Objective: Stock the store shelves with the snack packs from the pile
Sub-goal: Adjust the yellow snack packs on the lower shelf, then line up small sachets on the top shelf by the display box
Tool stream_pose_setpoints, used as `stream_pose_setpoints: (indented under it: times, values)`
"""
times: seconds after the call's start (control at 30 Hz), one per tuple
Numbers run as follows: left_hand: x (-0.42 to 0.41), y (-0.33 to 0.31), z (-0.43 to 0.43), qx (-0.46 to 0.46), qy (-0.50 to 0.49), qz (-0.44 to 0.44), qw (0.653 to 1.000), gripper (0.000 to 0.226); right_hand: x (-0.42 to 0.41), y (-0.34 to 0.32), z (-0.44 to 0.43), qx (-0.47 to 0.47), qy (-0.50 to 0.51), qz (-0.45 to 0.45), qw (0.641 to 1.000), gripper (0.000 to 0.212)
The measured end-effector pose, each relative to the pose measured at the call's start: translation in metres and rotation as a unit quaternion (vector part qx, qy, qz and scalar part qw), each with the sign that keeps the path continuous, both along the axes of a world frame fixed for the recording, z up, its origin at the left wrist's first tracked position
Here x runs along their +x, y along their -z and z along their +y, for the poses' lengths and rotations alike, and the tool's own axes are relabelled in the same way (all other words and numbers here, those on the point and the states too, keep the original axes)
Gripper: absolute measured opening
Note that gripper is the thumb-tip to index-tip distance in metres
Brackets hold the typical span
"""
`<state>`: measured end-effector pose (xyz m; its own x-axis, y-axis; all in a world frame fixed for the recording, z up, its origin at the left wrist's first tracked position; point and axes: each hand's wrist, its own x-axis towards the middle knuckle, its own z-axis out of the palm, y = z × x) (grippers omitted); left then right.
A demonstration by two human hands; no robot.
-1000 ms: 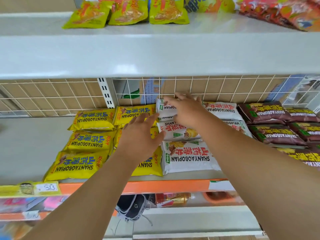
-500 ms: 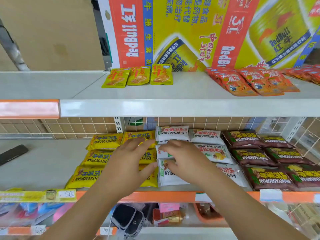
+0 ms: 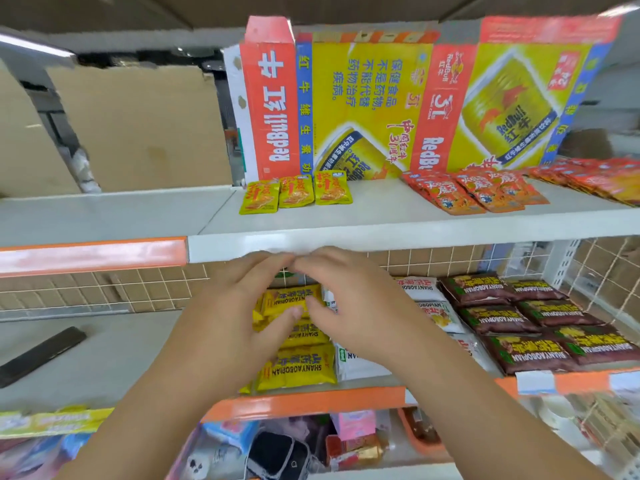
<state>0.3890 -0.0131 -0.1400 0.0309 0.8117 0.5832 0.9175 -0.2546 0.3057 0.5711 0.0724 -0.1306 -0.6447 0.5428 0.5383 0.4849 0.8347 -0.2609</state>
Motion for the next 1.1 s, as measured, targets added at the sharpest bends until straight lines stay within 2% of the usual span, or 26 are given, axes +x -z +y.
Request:
stream_pose_setpoints:
  times: [0.27, 0.37, 0.5, 0.73, 0.9, 1.1]
  values:
    - [-0.078, -0.041, -0.067, 0.041, -0.061, 0.024, 0.997, 0.062, -0.082, -0.037, -0.054, 0.021, -0.003, 0.071, 0.997, 0.046]
    - [-0.107, -0.05, -0.085, 0.043, -0.08, 0.03, 0.995, 0.056, -0.117, -0.042, -0.069, 0.02, -0.019, 0.071, 0.997, 0.047]
    - [-0.14, -0.065, -0.099, 0.029, -0.126, 0.041, 0.991, 0.061, -0.154, -0.055, -0.074, 0.02, -0.037, 0.067, 0.997, 0.042]
    - [-0.187, -0.082, -0.094, 0.028, -0.189, 0.017, 0.982, 0.059, -0.196, -0.077, -0.053, 0.036, -0.064, 0.039, 0.997, 0.045]
    - [-0.219, -0.092, -0.08, 0.008, -0.234, 0.032, 0.972, 0.06, -0.227, -0.091, -0.018, 0.059, -0.085, 0.016, 0.995, 0.044]
    - [-0.254, -0.116, -0.066, 0.025, -0.291, 0.044, 0.956, 0.059, -0.277, -0.123, 0.022, 0.083, -0.114, -0.012, 0.99, 0.043]
